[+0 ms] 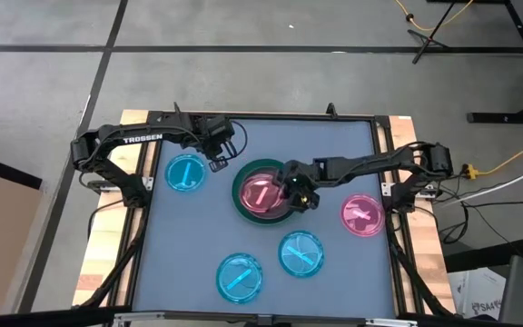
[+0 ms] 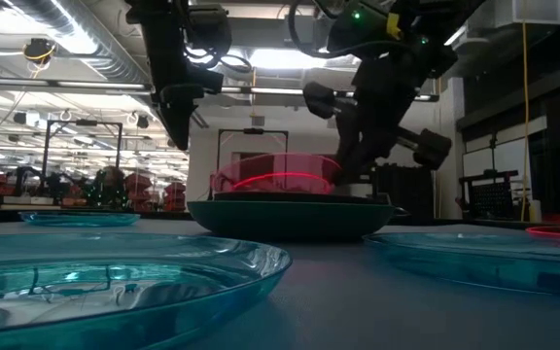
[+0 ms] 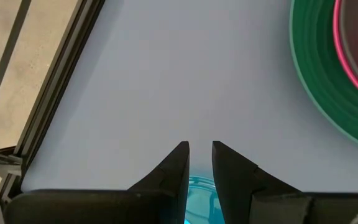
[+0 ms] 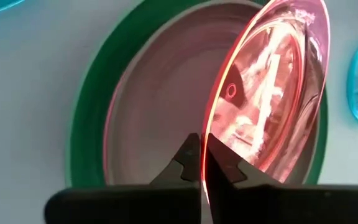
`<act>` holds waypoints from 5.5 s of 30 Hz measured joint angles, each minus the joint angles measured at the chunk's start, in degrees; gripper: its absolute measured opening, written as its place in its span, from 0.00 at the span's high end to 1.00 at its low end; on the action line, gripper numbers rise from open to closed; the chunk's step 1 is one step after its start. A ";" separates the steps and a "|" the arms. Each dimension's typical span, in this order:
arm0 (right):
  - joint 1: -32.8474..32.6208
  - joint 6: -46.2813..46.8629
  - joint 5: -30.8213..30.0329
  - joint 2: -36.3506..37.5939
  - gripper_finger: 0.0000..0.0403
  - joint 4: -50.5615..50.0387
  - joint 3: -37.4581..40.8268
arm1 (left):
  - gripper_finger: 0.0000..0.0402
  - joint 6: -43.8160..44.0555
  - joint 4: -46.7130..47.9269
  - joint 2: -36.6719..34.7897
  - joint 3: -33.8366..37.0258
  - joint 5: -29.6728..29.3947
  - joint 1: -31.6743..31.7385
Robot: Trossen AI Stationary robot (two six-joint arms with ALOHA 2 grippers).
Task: Stack plastic plates
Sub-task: Stack the top transparent pink plate on top of the black plate, then stack the top blue plate on top of the transparent pink plate
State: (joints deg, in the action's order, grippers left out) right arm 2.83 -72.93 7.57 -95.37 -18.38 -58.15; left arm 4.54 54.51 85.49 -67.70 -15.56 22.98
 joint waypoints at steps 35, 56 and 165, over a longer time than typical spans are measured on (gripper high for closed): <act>0.20 0.20 -2.47 -1.03 0.87 -2.32 0.07 | 0.84 -0.04 -0.14 0.00 0.00 0.01 0.00; 0.13 0.25 -6.08 -0.56 0.87 -3.55 0.04 | 0.84 -0.15 -0.12 -0.01 0.00 0.03 0.00; 0.11 15.65 -5.44 9.64 0.87 -6.65 0.02 | 0.84 -43.21 -8.30 0.79 21.78 18.61 34.09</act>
State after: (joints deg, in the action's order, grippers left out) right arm 2.94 -57.28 2.13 -85.73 -25.03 -58.13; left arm -38.68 46.21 86.28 -45.92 3.05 57.07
